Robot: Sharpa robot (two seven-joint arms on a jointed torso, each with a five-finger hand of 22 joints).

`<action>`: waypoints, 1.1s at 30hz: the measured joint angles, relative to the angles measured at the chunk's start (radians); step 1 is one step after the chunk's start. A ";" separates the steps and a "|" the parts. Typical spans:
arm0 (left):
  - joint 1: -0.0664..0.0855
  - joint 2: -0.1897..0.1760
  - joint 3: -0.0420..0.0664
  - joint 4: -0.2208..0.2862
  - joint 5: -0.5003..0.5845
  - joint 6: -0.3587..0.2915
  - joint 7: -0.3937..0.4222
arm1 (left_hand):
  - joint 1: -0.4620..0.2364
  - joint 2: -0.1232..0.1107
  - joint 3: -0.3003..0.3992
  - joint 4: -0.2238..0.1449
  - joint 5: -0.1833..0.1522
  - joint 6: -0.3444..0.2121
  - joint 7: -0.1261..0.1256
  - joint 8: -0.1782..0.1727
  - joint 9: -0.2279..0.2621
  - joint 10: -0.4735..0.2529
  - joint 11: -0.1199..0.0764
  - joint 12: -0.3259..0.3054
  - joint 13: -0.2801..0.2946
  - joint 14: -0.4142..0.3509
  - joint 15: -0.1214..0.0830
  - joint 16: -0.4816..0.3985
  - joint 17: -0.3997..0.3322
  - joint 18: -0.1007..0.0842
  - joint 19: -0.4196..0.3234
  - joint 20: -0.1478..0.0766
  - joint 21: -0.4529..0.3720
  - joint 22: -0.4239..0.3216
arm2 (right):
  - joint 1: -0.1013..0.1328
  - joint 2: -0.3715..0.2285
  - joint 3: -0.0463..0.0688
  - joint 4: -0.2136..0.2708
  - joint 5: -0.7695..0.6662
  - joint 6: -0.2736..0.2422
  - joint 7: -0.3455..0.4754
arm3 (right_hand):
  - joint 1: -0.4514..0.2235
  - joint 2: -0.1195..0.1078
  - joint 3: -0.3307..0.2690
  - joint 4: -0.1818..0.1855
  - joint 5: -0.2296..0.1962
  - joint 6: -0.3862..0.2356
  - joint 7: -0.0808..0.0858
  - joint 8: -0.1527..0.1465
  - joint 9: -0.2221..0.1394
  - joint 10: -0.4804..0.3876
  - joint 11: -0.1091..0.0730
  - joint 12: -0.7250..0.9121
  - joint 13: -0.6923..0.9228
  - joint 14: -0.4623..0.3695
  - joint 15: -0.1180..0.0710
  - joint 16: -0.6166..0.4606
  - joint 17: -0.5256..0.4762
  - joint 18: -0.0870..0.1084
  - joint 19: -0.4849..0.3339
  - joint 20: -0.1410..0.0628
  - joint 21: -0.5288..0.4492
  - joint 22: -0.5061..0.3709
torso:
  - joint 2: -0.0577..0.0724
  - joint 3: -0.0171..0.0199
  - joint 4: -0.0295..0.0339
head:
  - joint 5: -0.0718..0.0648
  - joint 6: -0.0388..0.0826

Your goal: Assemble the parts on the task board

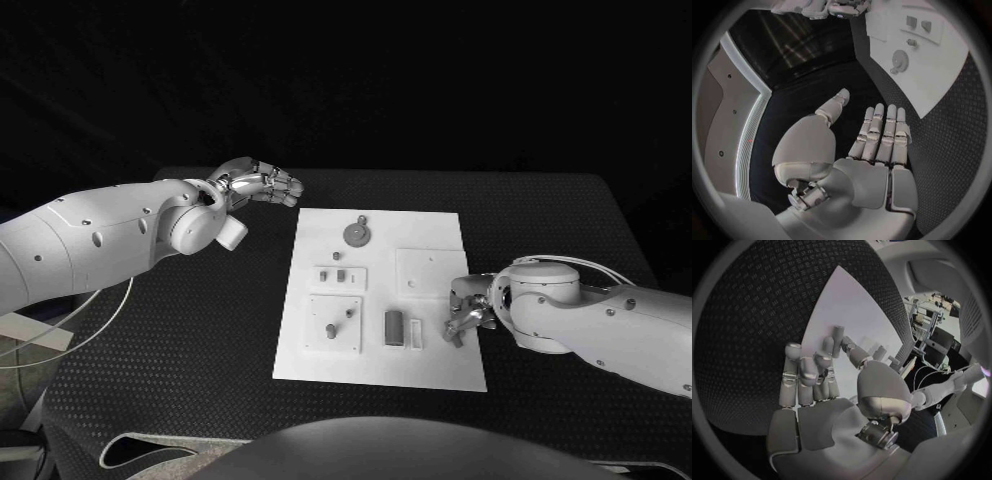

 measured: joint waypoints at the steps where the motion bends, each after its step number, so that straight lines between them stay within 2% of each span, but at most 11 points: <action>1: 0.000 0.000 0.000 0.000 0.000 0.000 0.000 | 0.000 0.000 0.000 0.000 0.000 0.000 0.000 0.000 0.000 0.000 0.000 0.000 0.000 0.000 0.000 0.000 0.000 0.000 0.000 0.000 0.000 0.000 | 0.000 -0.004 -0.001 -0.001 0.023 -0.014 0.002 | 0.000 0.000 0.002 -0.001 0.000 0.000 0.000 0.000 0.000 0.000 0.000 0.000 0.000 0.001 0.000 0.000 0.000 0.003 0.000 0.000 0.000 0.000 | 0.000 0.0001 0.0001 | 0.000 0.000; 9: 0.000 0.000 0.000 0.000 0.000 0.000 0.000 | 0.000 0.000 0.000 0.000 0.000 0.000 0.000 0.000 0.000 0.000 0.000 0.000 0.000 0.000 0.000 0.000 0.001 0.000 0.000 0.000 0.000 -0.001 | 0.004 -0.022 -0.013 -0.007 0.178 -0.106 0.006 | 0.000 0.000 0.011 -0.003 0.000 0.000 0.000 -0.003 -0.002 0.006 -0.006 0.007 0.000 0.005 -0.002 0.005 0.000 0.003 -0.002 0.002 0.010 0.000 | 0.000 0.0001 -0.0001 | 0.001 0.000; 10: 0.000 0.000 0.000 0.000 0.000 0.000 0.000 | 0.000 0.000 0.000 0.000 0.000 0.000 0.000 0.000 0.000 0.000 0.000 0.000 0.000 0.000 0.000 0.000 0.001 0.000 0.000 0.000 0.000 -0.001 | 0.004 -0.021 -0.014 -0.005 0.198 -0.116 0.008 | 0.000 0.000 0.013 -0.001 -0.002 0.001 0.001 -0.025 -0.002 0.006 -0.006 0.007 0.000 0.005 -0.002 0.005 0.000 0.004 -0.002 0.002 0.010 0.000 | 0.000 0.0001 -0.0001 | 0.002 0.000; 11: 0.000 0.000 0.000 0.000 0.000 0.000 0.000 | 0.000 0.000 0.000 0.000 0.000 0.000 0.000 0.000 0.000 0.000 0.000 0.000 0.000 0.000 0.000 0.000 0.001 0.000 0.000 0.000 0.000 -0.001 | 0.004 -0.021 -0.015 -0.001 0.219 -0.125 0.010 | 0.003 0.003 0.013 -0.001 -0.002 0.002 0.003 -0.065 -0.002 0.008 -0.004 0.007 0.000 0.005 -0.002 0.005 0.000 0.004 -0.002 0.002 0.010 0.000 | 0.000 0.0000 -0.0001 | 0.002 0.000; 12: 0.000 0.000 0.000 0.000 0.000 0.000 -0.001 | 0.000 0.000 0.000 0.000 0.000 0.000 0.000 0.000 0.000 0.000 0.000 0.000 0.000 0.000 0.000 0.000 0.001 0.000 0.000 0.000 0.000 -0.001 | 0.004 -0.020 -0.016 0.004 0.249 -0.136 0.014 | 0.013 0.013 0.013 -0.001 -0.003 0.004 0.004 -0.138 -0.004 0.010 -0.002 0.007 -0.001 0.006 -0.002 0.005 0.000 0.003 -0.002 0.002 0.010 0.000 | 0.000 0.0000 -0.0001 | 0.002 0.000; 13: 0.000 0.000 0.000 0.000 0.000 0.000 -0.001 | 0.000 0.000 0.000 0.000 0.000 0.000 0.000 0.000 0.000 0.000 0.000 0.000 0.000 0.000 0.000 0.000 0.001 0.000 0.000 0.000 0.000 -0.001 | 0.004 -0.020 -0.016 0.006 0.270 -0.144 0.016 | 0.013 0.013 0.014 0.000 -0.003 0.004 0.004 -0.164 -0.005 0.010 -0.002 0.007 -0.001 0.006 -0.002 0.005 0.000 0.004 -0.001 0.001 0.010 0.000 | 0.000 0.0000 -0.0001 | 0.002 0.000; 14: 0.000 0.000 0.000 0.000 0.000 0.000 -0.001 | 0.000 0.000 0.000 0.000 0.000 0.000 0.000 0.000 0.000 0.000 0.000 0.000 0.000 0.000 0.000 0.000 0.001 0.000 0.000 0.000 0.000 -0.001 | 0.004 -0.020 -0.017 0.008 0.290 -0.152 0.017 | 0.025 0.025 0.014 0.000 -0.003 0.004 0.004 -0.172 -0.005 0.010 -0.002 0.007 -0.001 0.006 -0.002 0.005 0.000 0.003 0.000 0.000 0.010 0.000 | 0.000 0.0000 -0.0001 | 0.002 0.000; 22: 0.000 0.000 0.000 0.000 -0.001 0.000 -0.001 | 0.000 0.000 0.000 0.000 0.000 0.000 0.000 0.000 0.000 0.000 0.000 0.000 -0.001 0.000 0.000 0.000 0.001 0.000 0.000 0.000 0.000 -0.001 | -0.003 -0.018 -0.024 0.029 0.421 -0.190 0.017 | 0.031 0.031 0.014 0.000 0.001 -0.006 0.014 -0.175 -0.005 0.009 -0.002 0.007 -0.001 0.006 -0.002 0.005 0.000 0.003 0.002 -0.002 0.010 0.000 | 0.000 0.0001 -0.0003 | 0.002 -0.001; 25: 0.000 0.000 0.000 0.000 -0.001 0.000 -0.001 | 0.000 0.000 0.000 0.000 0.000 0.000 0.000 0.000 0.000 0.000 0.000 0.000 -0.001 0.000 0.000 0.000 0.001 0.000 0.000 0.000 0.000 -0.001 | -0.005 -0.017 -0.025 0.036 0.448 -0.197 0.017 | 0.032 0.032 0.014 0.000 0.001 -0.014 0.022 -0.173 -0.005 0.013 -0.005 0.007 -0.001 0.006 -0.002 0.005 0.000 0.004 0.002 -0.002 0.010 0.000 | 0.000 0.0001 -0.0003 | 0.001 -0.001; 27: 0.000 0.000 0.000 0.000 -0.001 0.000 -0.001 | 0.000 0.000 0.000 0.000 0.000 0.000 0.000 0.000 0.000 0.000 0.000 0.000 -0.001 0.000 0.000 0.000 0.001 0.000 0.000 0.000 0.000 -0.001 | -0.005 -0.017 -0.025 0.036 0.458 -0.201 0.017 | 0.038 0.038 0.014 0.000 0.001 -0.016 0.023 -0.173 -0.005 0.013 -0.005 0.007 -0.001 0.007 -0.001 0.005 0.000 0.003 0.002 -0.002 0.010 0.000 | 0.000 0.0000 -0.0003 | 0.001 -0.002; 33: 0.000 0.000 0.000 0.001 -0.001 0.000 -0.001 | 0.000 0.000 0.000 0.000 0.000 0.000 0.000 0.000 0.000 0.000 0.000 0.000 -0.002 0.000 0.000 -0.002 0.001 0.000 0.000 0.000 0.000 -0.001 | -0.005 -0.011 -0.025 0.035 0.478 -0.211 0.016 | 0.038 0.038 0.014 0.000 0.001 -0.017 0.024 -0.173 -0.005 0.013 -0.005 0.007 -0.001 0.007 -0.001 0.005 0.000 0.003 0.002 -0.002 0.010 0.000 | 0.000 -0.0002 -0.0001 | 0.000 -0.002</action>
